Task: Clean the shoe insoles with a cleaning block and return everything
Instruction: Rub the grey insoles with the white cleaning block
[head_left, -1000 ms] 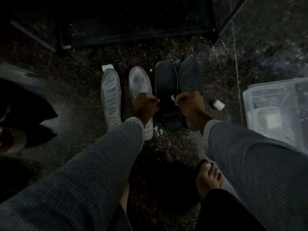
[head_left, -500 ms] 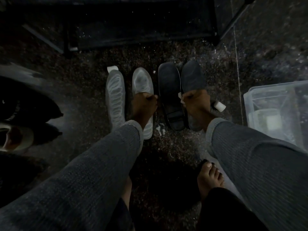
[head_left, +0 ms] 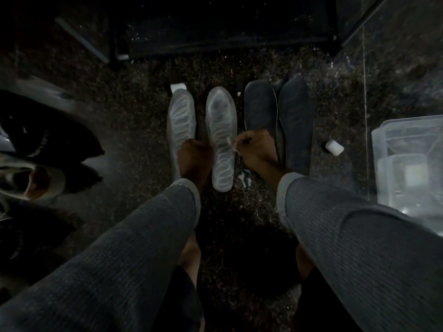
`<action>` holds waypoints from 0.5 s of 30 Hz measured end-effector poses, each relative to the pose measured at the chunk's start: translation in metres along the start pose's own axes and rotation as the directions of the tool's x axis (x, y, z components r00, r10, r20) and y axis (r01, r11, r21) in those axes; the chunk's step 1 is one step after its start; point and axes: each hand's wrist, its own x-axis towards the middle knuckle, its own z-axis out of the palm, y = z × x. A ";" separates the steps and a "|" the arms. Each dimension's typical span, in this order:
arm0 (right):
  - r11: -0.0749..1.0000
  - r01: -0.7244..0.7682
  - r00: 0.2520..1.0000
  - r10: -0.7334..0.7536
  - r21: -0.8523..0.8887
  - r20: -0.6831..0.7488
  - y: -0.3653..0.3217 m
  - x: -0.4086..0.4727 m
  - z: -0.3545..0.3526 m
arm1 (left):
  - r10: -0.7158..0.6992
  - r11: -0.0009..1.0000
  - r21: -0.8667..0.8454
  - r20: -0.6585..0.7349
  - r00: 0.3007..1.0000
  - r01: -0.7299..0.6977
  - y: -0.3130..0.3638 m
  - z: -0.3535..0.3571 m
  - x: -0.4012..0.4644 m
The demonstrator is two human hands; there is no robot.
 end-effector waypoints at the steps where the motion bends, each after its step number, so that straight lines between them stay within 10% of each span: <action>1: 1.000 -0.007 1.000 0.007 -0.011 0.002 0.001 0.000 0.001 | 0.018 1.000 0.026 0.005 1.000 -0.018 -0.002 0.001 0.000; 15: 0.988 -0.132 0.991 0.129 0.079 0.045 0.005 0.001 0.013 | -0.027 0.986 -0.159 0.154 0.988 0.052 -0.018 0.009 0.005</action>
